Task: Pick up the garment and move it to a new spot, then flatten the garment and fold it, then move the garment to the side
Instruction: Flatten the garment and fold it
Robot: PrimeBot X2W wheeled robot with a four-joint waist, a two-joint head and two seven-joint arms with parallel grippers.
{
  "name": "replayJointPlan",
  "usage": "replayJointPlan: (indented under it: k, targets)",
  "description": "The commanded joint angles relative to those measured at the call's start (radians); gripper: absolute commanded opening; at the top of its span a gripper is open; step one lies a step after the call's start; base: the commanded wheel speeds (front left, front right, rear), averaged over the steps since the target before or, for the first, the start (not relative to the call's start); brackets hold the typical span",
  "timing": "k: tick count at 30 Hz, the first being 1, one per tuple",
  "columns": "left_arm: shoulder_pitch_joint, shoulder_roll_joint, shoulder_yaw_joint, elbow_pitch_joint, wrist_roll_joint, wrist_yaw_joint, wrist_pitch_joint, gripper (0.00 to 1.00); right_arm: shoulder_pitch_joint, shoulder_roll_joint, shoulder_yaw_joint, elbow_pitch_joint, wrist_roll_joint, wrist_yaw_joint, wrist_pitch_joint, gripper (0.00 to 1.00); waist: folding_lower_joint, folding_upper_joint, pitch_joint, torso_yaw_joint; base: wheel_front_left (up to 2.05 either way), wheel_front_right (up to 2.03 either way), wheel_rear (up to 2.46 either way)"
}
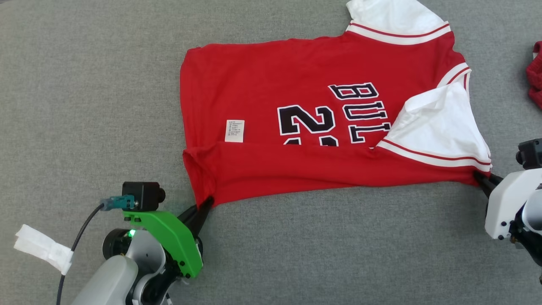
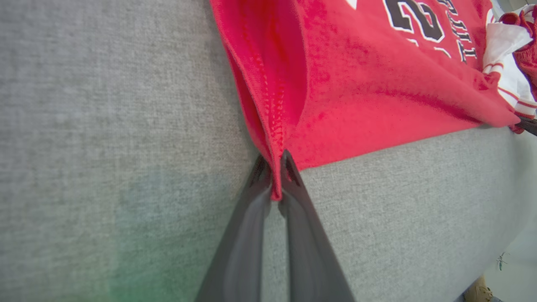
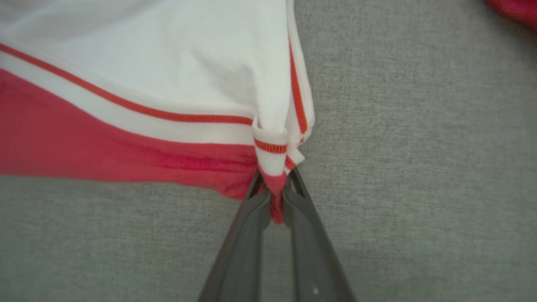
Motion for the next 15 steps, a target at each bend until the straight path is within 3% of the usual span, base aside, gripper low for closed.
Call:
replayJointPlan:
  k: [1, 8, 14, 15]
  targets:
    - [0.044, 0.019, -0.006, 0.007, -0.015, -0.009, 0.019, 0.00, 0.005, -0.017, -0.015, 0.008, 0.015, -0.003, 0.008, 0.00, 0.0000, 0.0000, -0.022, 0.002, 0.00, 0.00, 0.00]
    - [0.149, 0.096, 0.001, -0.141, -0.081, -0.028, 0.074, 0.00, 0.095, -0.100, -0.070, -0.062, 0.105, -0.003, 0.068, 0.00, 0.0000, 0.0000, -0.090, 0.005, 0.00, 0.00, 0.00]
    - [0.290, 0.118, 0.003, -0.257, -0.142, -0.006, 0.079, 0.00, 0.221, -0.096, -0.088, -0.125, 0.164, -0.003, 0.141, 0.00, 0.0000, 0.0000, -0.114, 0.001, 0.00, 0.00, 0.00]
    - [0.304, 0.112, 0.003, -0.269, -0.145, -0.001, 0.072, 0.25, 0.236, -0.092, -0.090, -0.133, 0.165, -0.003, 0.145, 0.02, 0.0000, 0.0000, -0.115, 0.001, 0.00, 0.00, 0.00]
